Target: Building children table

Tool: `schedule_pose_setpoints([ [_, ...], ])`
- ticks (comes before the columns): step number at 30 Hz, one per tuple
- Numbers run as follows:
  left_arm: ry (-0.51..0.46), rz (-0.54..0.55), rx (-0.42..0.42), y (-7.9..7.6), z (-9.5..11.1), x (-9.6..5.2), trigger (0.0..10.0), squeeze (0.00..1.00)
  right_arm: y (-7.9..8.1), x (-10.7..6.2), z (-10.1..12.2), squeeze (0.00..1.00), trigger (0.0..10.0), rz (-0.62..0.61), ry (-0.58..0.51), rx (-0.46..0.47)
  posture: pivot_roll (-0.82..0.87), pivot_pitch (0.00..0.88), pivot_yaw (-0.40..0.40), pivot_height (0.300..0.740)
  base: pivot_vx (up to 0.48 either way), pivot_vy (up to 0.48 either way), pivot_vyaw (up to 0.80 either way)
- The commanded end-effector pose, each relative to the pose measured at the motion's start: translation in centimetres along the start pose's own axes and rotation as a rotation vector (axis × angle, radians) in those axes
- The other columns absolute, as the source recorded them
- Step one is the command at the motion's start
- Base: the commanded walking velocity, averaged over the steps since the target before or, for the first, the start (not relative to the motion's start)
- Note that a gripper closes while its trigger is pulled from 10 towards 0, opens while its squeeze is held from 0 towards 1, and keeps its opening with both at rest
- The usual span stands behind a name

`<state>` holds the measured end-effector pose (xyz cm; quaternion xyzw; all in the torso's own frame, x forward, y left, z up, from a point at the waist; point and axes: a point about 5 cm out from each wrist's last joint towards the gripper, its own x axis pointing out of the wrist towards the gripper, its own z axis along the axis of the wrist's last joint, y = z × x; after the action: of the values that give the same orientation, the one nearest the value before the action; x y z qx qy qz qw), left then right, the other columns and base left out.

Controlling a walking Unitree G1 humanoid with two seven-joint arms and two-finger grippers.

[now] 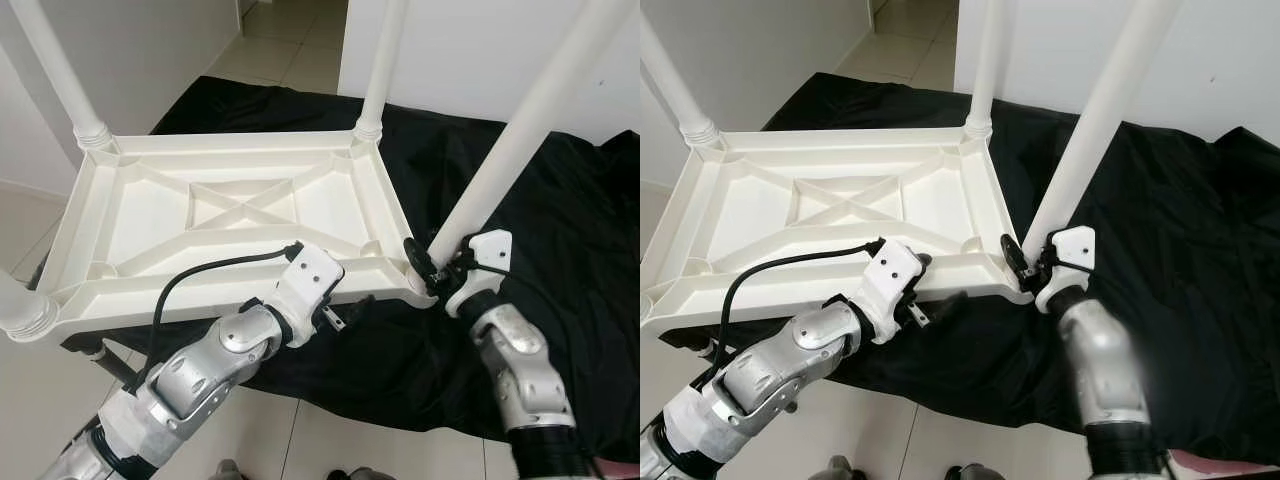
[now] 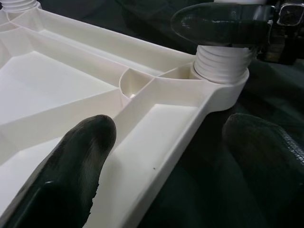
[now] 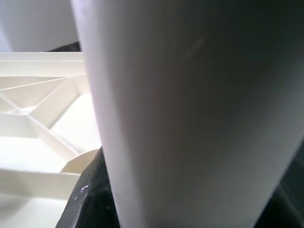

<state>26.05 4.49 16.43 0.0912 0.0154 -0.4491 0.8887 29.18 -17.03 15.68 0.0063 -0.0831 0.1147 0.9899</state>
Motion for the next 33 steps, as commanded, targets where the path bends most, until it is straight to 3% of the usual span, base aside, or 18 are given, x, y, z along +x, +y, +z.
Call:
schedule_pose_setpoints([
  [1, 0.003, -0.213, 0.013, -0.6, 0.0, -0.1, 10.0, 0.00, 0.3, -0.6, -1.1, 0.00, 10.0, -0.125, 0.072, 0.049, -0.02, 0.118, -0.031, 0.740, 0.000, 0.000, 0.00],
  [2, 0.003, -0.213, 0.013, -0.6, 0.0, -0.1, 10.0, 0.00, 0.3, -0.6, -1.1, 0.00, 10.0, -0.125, 0.072, 0.049, -0.02, 0.118, -0.031, 0.740, 0.000, 0.000, 0.00],
  [8, 0.003, -0.203, 0.025, 0.0, 0.1, -0.1, 10.0, 0.00, 1.4, -1.8, -1.5, 0.00, 10.0, -0.468, 0.102, 0.061, -0.02, 0.116, -0.033, 0.740, 0.000, 0.000, 0.00],
  [10, 0.002, -0.202, 0.028, 0.0, 0.1, 0.0, 10.0, 0.00, 1.8, -1.9, -1.7, 0.00, 10.0, -0.506, 0.112, 0.069, -0.02, 0.116, -0.033, 0.740, 0.000, 0.000, 0.00],
  [15, -0.001, -0.203, 0.029, 0.2, 0.3, 0.0, 10.0, 0.00, 3.1, -1.7, -1.4, 0.00, 10.0, -0.526, 0.123, 0.083, -0.02, 0.114, -0.028, 0.740, 0.000, 0.000, 0.00],
  [28, -0.002, -0.243, 0.038, -0.4, 0.2, 0.0, 10.0, 0.00, 2.6, -1.7, -1.1, 0.00, 10.0, -0.563, 0.113, 0.083, -0.02, 0.120, -0.027, 0.740, 0.000, 0.000, 0.00],
  [29, -0.003, -0.244, 0.039, -0.4, 0.2, -0.1, 10.0, 0.00, 2.6, -1.7, -0.9, 1.00, 10.0, -0.549, 0.095, 0.091, -0.02, 0.122, -0.027, 0.740, 0.000, 0.000, 0.00],
  [33, -0.004, -0.245, 0.040, -0.5, 0.2, -0.1, 10.0, 0.00, 2.4, -1.7, -0.7, 1.00, 10.0, -0.538, 0.075, 0.083, -0.02, 0.122, -0.028, 0.740, 0.000, 0.000, 0.00],
])
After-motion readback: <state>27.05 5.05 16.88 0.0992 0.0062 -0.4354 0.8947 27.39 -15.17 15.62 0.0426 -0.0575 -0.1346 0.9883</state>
